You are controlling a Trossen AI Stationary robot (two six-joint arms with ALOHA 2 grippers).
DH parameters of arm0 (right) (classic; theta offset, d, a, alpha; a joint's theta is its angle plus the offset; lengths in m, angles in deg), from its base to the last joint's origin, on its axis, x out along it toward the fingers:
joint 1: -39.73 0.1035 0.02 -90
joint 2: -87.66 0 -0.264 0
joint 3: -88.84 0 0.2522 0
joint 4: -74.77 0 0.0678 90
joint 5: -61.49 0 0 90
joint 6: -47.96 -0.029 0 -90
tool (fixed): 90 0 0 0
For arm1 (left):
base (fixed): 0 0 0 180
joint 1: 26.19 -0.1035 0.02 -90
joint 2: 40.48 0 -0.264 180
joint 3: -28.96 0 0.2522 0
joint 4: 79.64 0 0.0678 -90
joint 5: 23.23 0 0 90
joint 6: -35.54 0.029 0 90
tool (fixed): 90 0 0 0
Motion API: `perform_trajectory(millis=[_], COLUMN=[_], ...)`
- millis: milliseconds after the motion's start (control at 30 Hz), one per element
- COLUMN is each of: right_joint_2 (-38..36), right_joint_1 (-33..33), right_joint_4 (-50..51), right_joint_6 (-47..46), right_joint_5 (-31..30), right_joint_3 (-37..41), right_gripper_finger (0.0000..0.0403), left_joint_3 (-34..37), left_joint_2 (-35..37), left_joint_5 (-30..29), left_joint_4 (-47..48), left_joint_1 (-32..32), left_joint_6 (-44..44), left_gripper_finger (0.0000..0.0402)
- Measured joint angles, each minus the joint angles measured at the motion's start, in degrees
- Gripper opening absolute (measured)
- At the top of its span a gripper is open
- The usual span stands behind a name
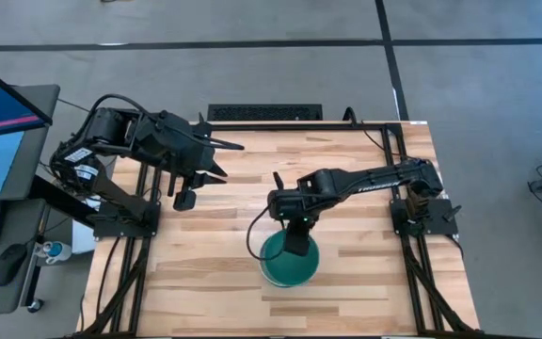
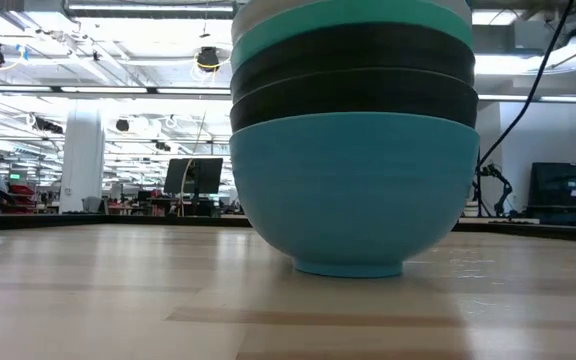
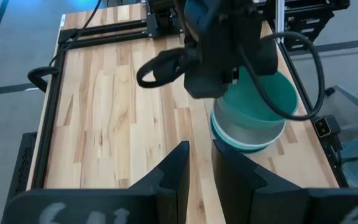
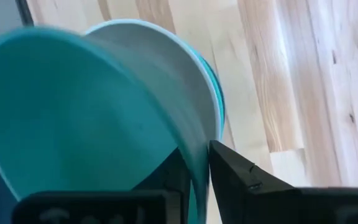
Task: Nest bowls inside each other
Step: Stack the green bowl on top of the white bowl, then return to Home Position
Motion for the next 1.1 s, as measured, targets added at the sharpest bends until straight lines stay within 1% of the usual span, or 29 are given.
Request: perform_trajectory(millis=[167,267,567,767,933,1100], right_joint_2=[0.7,1.7,3.3,3.3,2.8,2.5], right_joint_1=[-0.4,-0.4,-0.4,-0.6,-0.7,-0.4], right_joint_4=[-0.4,-0.7,-1.8,1.1,5.0,10.8], right_joint_6=[0.3,1.0,1.0,1.0,0.6,-0.7], right_joint_5=[0.3,0.7,1.2,1.2,1.2,1.6], right_joint_3=[0.0,0.0,-0.2,0.0,0.0,-1.0], right_gripper_finger=[0.0080,0.0092,0.0161,0.0196,0.0206,0.0201], left_joint_3=[0.0,0.0,0.0,0.0,0.0,0.0], left_joint_2=[0.0,0.0,0.0,0.0,0.0,0.0], left_joint_5=[0.0,0.0,-0.1,-1.2,-1.9,-2.0], left_joint_4=[0.0,0.0,0.0,1.3,1.6,1.7], left_joint_1=[0.0,0.0,0.0,-0.1,-0.1,-0.1], left_joint_6=[0.3,0.2,0.7,0.8,0.8,1.7], left_gripper_finger=[0.0059,0.0059,0.0059,0.0059,0.0059,0.0059])
